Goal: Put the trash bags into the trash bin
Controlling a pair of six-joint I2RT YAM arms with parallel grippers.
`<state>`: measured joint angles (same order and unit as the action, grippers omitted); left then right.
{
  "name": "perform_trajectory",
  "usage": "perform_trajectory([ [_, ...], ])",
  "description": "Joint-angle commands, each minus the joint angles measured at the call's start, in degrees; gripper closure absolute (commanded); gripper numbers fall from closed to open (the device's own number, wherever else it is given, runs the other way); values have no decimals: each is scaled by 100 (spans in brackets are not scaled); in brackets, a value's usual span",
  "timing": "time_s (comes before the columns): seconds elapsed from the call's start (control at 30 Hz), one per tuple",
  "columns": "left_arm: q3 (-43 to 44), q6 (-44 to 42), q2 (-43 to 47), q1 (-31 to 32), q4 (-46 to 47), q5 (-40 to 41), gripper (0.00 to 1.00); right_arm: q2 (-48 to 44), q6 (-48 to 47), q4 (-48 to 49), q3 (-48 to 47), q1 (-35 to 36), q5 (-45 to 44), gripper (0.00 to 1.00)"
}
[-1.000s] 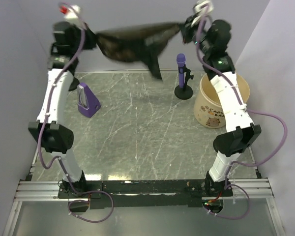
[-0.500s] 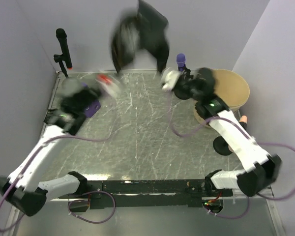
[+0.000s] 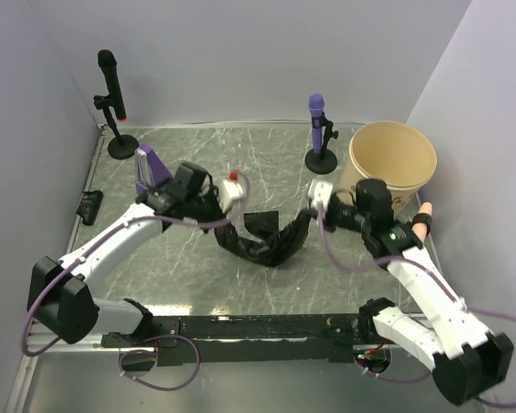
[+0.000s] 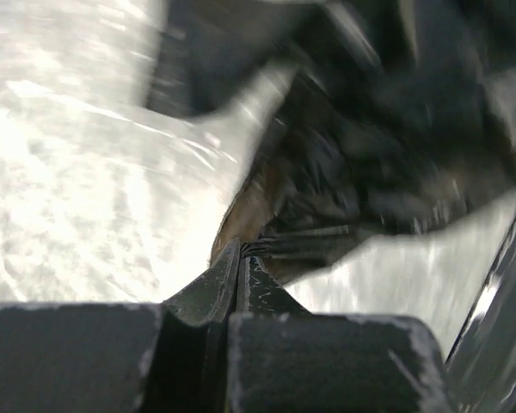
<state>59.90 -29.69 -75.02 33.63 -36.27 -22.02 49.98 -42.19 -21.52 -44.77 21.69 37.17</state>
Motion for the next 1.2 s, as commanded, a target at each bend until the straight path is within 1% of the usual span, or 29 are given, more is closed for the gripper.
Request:
perform_trajectory([
  [0.0,697,2559,-372,-776,725,-320,99,950,2027,1042,-855,-366,-499,100],
  [0.07,1328,3482,-766,-1312,841,-207,99,1582,2687,1185,-1688,-543,-998,100],
  [0.13,2319,4127,-1362,-1778,684,-145,99,2626,3162,748,-3056,-666,-1595,100],
  [0.2,3845,4567,-2144,-2139,237,-83,99,3637,3646,396,-4646,-850,-1879,100],
  [0.23,4663,4760,-2687,-2280,-35,-66,99,4094,3770,333,-5638,-921,-1993,100],
  [0.27,5533,4928,-2971,-2430,-55,-57,99,4456,3736,254,-6317,-913,-2133,100],
  [0.3,6246,4973,-3183,-2544,92,-22,99,4851,3675,175,-7134,-886,-2222,100],
  [0.37,7224,4825,-3360,-2615,548,258,99,5564,3718,69,-8664,-877,-2450,100],
  [0.4,7603,4745,-3361,-2624,925,390,99,5767,3806,234,-9306,-869,-2529,100],
  [0.43,7729,4675,-3248,-2633,1381,461,99,5769,3893,575,-9556,-877,-2539,100],
  [0.47,7573,4657,-2977,-2633,2134,549,99,5560,3964,1257,-9437,-869,-2461,100],
  [0.5,7180,4587,-2565,-2633,2977,541,99,5184,3991,2065,-8896,-860,-2321,100],
  [0.57,5751,4298,-1783,-2485,5242,724,99,4454,3791,4137,-7701,-685,-2127,100],
  [0.6,5456,3766,-1561,-2292,5958,917,99,4294,3484,4591,-7478,-536,-2109,100],
  [0.63,5480,3056,-1490,-1986,6339,980,99,4249,3107,4700,-7528,-334,-2091,100],
  [0.67,5593,2030,-1515,-1661,6395,1033,99,4249,2894,4692,-7607,-219,-2047,100],
  [0.7,5542,1281,-1524,-1405,6544,1225,99,4196,2692,4744,-7503,-149,-2038,100],
  [0.73,5219,916,-1454,-1168,6911,1514,99,4083,2438,4927,-7102,-61,-2125,100],
  [0.77,4746,808,-1314,-1000,7280,1969,99,3934,2061,5129,-6541,18,-2256,100],
  [0.8,3932,885,-1052,-868,7483,2174,99,3688,1735,5288,-5639,106,-2397,100],
  [0.83,2941,817,-649,-858,6876,1541,99,3408,1367,5072,-4638,151,-2224,100],
  [0.87,2139,-98,-323,-858,5269,72,99,3205,832,3826,-3906,168,-1492,100],
  [0.9,1383,-1638,-50,-666,2756,-952,99,3150,-426,1429,-3272,317,-754,100],
  [0.93,801,-3298,22,-316,886,-901,99,3132,-1657,-396,-2622,457,-476,100],
  [0.97,12,-3645,180,79,58,-500,99,2880,-2278,-1519,-1824,424,-152,100],
  [1.0,-692,-3388,442,265,59,-261,99,2381,-2328,-1505,-841,310,34,100],
  [1.07,-1425,-2738,1109,267,600,-268,100,688,-1726,-219,472,160,212,100],
  [1.1,-1620,-2309,1469,267,995,-276,99,71,-1261,336,922,177,73,100],
  [1.17,-1902,-1455,1919,285,1988,-180,99,-522,-600,999,1216,265,-42,100],
])
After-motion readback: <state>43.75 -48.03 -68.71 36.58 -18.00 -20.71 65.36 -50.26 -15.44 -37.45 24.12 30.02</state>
